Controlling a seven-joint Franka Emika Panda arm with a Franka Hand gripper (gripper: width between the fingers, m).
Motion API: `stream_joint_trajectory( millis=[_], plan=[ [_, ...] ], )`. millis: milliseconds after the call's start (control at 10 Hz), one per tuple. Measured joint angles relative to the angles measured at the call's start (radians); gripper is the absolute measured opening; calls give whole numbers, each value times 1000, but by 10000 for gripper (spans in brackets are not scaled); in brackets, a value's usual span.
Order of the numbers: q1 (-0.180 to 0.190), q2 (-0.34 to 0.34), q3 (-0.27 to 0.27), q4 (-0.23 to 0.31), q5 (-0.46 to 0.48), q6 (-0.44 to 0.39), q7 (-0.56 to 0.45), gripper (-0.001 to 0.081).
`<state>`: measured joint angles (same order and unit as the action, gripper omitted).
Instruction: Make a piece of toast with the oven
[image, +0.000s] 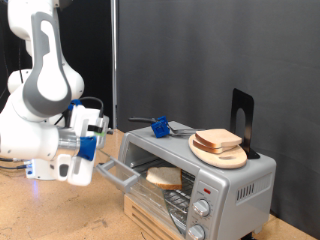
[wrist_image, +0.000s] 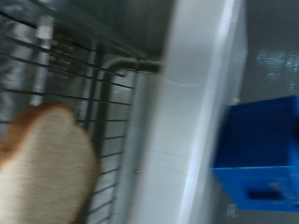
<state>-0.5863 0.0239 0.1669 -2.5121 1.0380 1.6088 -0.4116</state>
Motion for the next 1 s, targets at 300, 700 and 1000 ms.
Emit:
stream_joint_trajectory(
  millis=[300,700,1000],
  plan=[
    [8,-74,26,-20,42,-47,41,682],
    [14,-139,50,-48,76,-44,86,682],
    [1,-144,43,-53,66,-39,108,682]
  ],
)
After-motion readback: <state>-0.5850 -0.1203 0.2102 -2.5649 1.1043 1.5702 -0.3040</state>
